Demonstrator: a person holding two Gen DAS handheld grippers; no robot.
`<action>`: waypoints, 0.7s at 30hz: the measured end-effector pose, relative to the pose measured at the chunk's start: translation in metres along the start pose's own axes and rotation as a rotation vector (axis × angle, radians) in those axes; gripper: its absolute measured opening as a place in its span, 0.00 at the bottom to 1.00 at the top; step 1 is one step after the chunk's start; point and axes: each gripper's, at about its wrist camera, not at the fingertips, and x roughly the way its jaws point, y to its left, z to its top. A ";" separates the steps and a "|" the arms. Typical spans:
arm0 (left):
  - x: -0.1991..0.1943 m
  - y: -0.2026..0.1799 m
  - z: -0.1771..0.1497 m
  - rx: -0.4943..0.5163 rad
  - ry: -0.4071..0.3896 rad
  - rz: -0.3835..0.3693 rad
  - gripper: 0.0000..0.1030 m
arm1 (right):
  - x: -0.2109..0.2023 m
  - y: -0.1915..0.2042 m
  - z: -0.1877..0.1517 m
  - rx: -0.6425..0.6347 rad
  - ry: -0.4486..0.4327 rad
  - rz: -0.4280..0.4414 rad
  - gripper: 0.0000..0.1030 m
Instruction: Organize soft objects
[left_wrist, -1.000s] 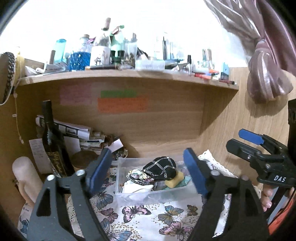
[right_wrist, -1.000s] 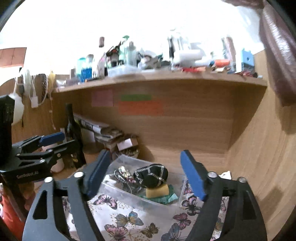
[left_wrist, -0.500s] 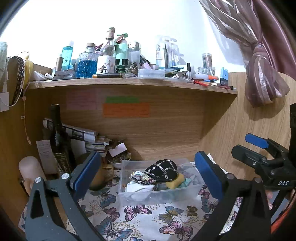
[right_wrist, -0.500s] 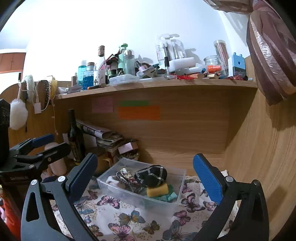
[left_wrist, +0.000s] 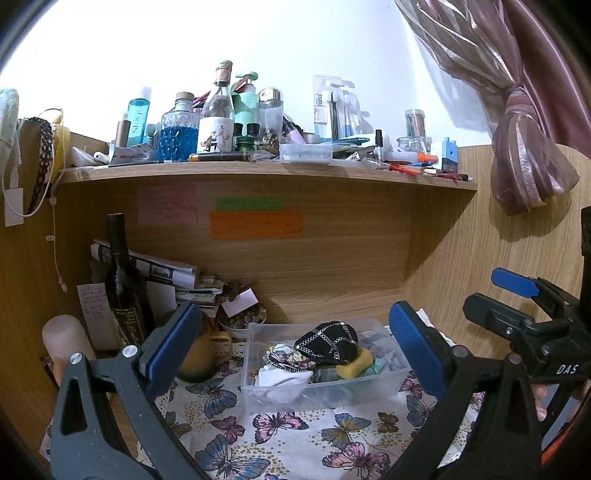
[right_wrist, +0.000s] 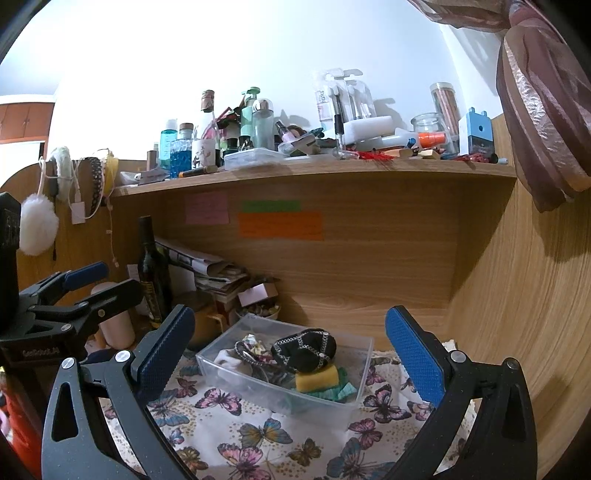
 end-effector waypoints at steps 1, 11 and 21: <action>0.000 0.000 0.000 -0.001 0.000 0.001 1.00 | 0.000 0.000 0.000 0.000 -0.001 0.000 1.00; -0.001 -0.001 -0.001 0.005 -0.006 0.008 1.00 | -0.001 0.002 0.000 -0.004 0.000 0.002 1.00; -0.002 0.001 -0.001 0.001 -0.010 0.005 1.00 | -0.001 0.004 0.001 -0.005 -0.001 0.002 1.00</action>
